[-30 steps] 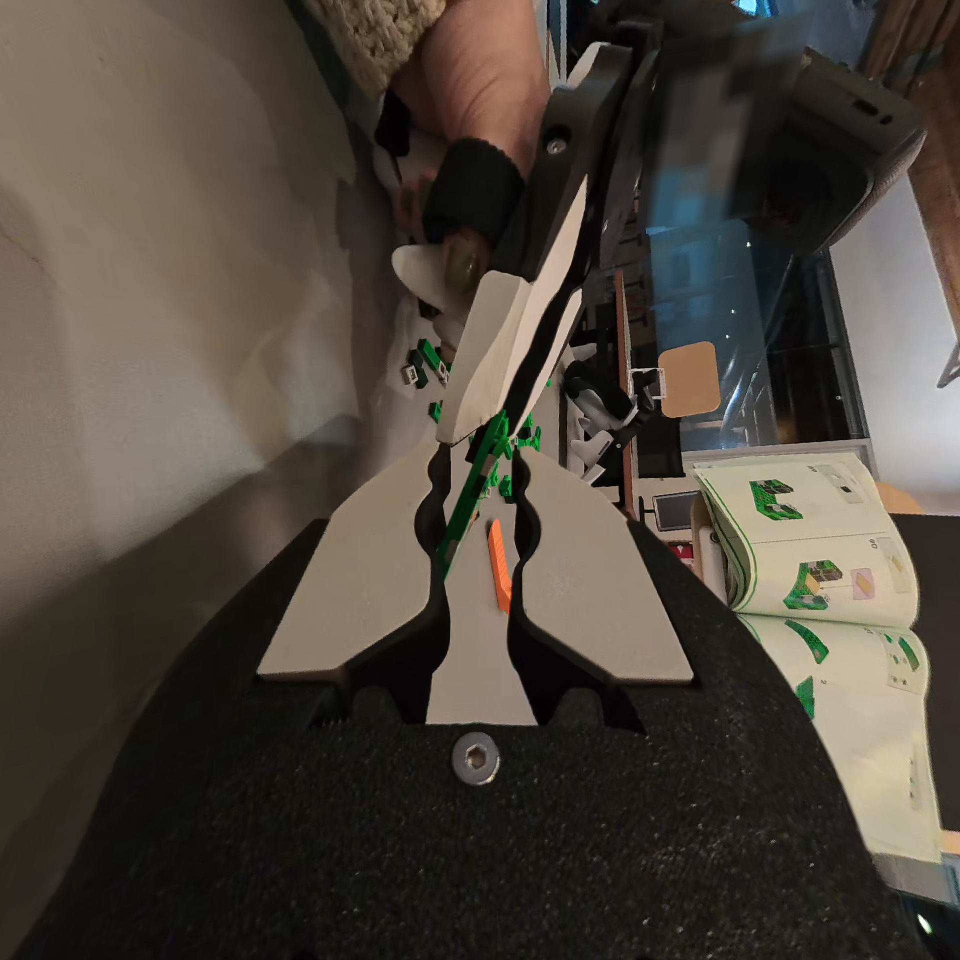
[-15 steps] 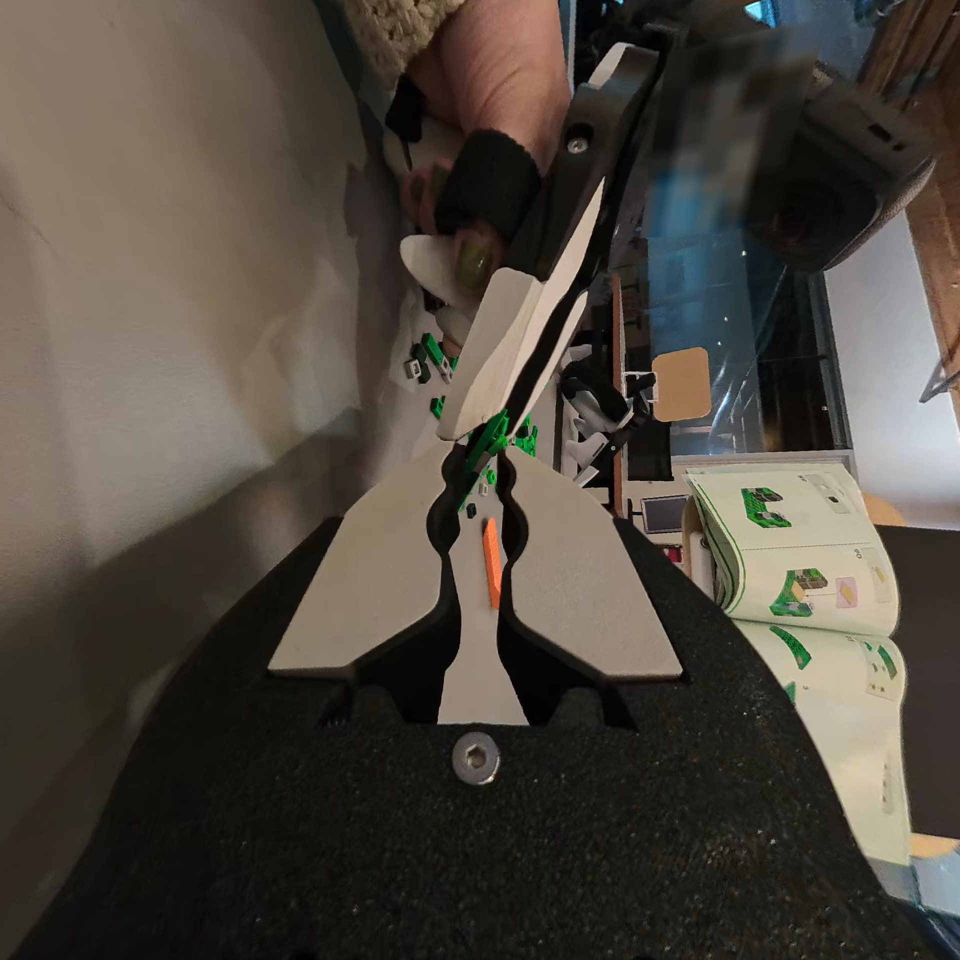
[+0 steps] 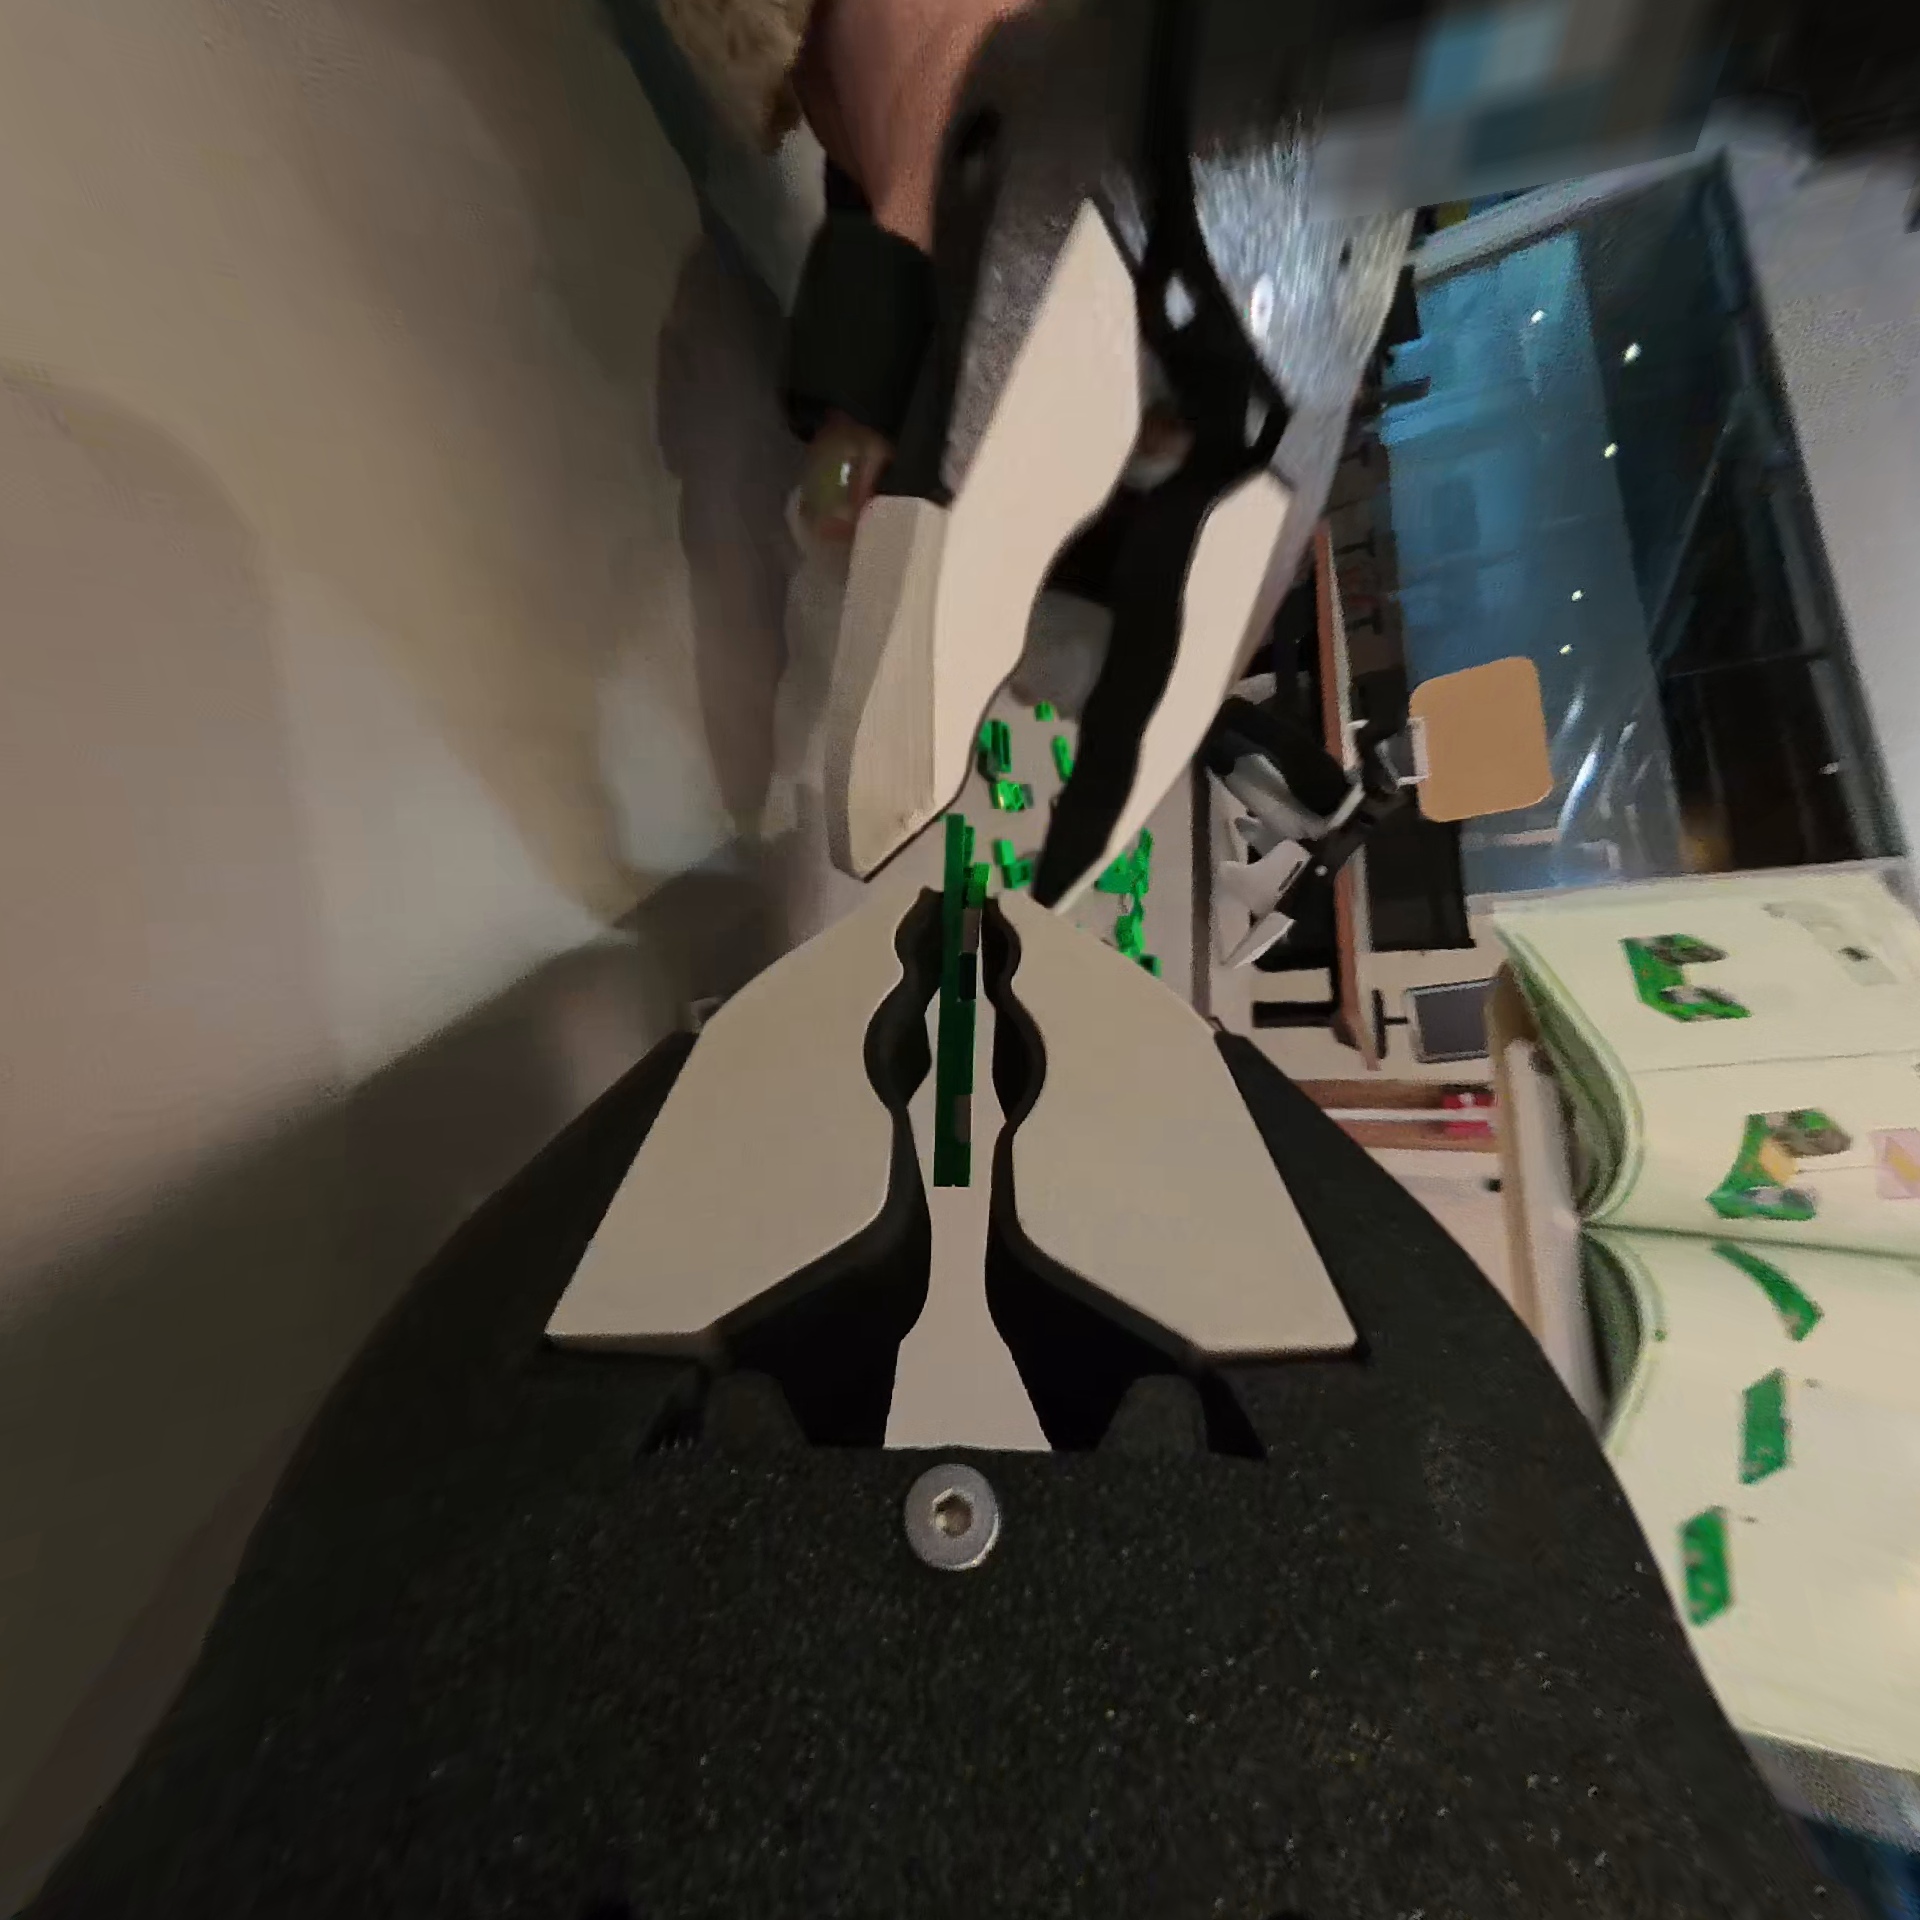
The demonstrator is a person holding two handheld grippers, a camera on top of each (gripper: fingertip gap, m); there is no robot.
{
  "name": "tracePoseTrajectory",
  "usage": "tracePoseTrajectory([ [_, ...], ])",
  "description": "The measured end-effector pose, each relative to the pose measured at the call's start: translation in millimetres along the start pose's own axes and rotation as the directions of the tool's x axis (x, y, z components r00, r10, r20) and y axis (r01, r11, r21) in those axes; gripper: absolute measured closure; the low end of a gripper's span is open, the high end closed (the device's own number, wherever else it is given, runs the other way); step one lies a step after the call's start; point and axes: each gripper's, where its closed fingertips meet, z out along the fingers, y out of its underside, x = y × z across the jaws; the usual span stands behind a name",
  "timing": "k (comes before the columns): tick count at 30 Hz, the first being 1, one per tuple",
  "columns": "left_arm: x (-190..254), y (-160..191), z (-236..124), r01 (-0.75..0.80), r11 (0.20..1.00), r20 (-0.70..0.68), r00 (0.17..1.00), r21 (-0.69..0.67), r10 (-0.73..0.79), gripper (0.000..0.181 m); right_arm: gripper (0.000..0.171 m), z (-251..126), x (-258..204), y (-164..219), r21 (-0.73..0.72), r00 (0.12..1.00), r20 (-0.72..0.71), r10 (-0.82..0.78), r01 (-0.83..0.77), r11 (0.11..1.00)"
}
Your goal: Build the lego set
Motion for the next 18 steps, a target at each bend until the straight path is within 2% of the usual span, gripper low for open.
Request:
tracePoseTrajectory([
  [1,-3.6,-3.7,-1.4,-0.109,0.994,0.069,0.992,-0.002,0.109,0.133,0.164,1.8,0.8,3.3,-0.002,0.999,0.010,0.031,-0.031,1.000],
  [3,-5.5,-10.5,-3.5,-0.335,0.942,0.186,0.924,-0.037,0.335,0.145,0.164,4.7,3.5,7.7,0.002,0.995,0.027,0.092,-0.092,0.996],
  [5,-1.9,-11.8,0.2,-0.450,0.888,0.219,0.861,-0.088,0.459,0.153,0.164,6.6,5.6,8.7,0.008,0.991,0.041,0.130,-0.130,0.991],
  [7,0.0,-9.1,6.1,-0.485,0.865,0.219,0.837,-0.127,0.501,0.156,0.164,8.2,6.4,6.5,0.019,0.987,0.057,0.153,-0.154,0.988],
  [9,0.9,-9.1,9.1,-0.507,0.851,0.229,0.820,-0.135,0.525,0.167,0.164,9.9,6.3,3.7,0.023,0.986,0.067,0.155,-0.157,0.987],
  [18,-1.9,-5.4,11.2,-0.516,0.835,0.229,0.804,-0.190,0.549,0.176,0.165,15.6,8.6,-2.7,-0.024,0.989,0.090,0.117,-0.116,0.993],
])
